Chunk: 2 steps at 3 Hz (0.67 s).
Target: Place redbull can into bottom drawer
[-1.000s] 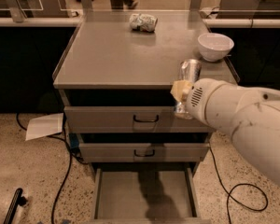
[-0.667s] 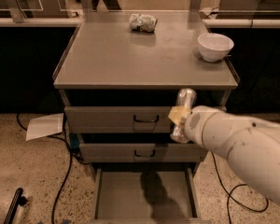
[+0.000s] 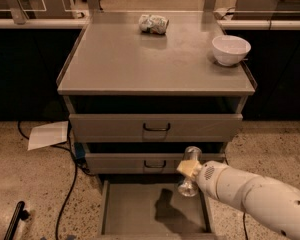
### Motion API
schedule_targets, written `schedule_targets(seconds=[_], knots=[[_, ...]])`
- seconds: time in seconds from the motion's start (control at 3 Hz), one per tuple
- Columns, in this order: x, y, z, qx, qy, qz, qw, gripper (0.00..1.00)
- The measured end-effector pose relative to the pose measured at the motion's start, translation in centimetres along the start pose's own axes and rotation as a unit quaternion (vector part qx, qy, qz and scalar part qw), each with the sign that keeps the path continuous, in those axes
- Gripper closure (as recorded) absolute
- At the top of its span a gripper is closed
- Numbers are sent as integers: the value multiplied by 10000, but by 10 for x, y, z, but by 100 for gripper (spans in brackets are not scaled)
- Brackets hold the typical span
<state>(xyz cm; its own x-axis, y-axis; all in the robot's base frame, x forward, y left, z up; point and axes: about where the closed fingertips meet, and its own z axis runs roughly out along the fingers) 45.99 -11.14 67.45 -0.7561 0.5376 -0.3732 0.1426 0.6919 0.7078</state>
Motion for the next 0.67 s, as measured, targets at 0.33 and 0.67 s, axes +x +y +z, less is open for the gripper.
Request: schedule_targets(seconds=[0.33,0.67], knots=[[33,-41,27,-98,506,518,9973,100],[70,-66,60,-392,1195,993,9871,100]])
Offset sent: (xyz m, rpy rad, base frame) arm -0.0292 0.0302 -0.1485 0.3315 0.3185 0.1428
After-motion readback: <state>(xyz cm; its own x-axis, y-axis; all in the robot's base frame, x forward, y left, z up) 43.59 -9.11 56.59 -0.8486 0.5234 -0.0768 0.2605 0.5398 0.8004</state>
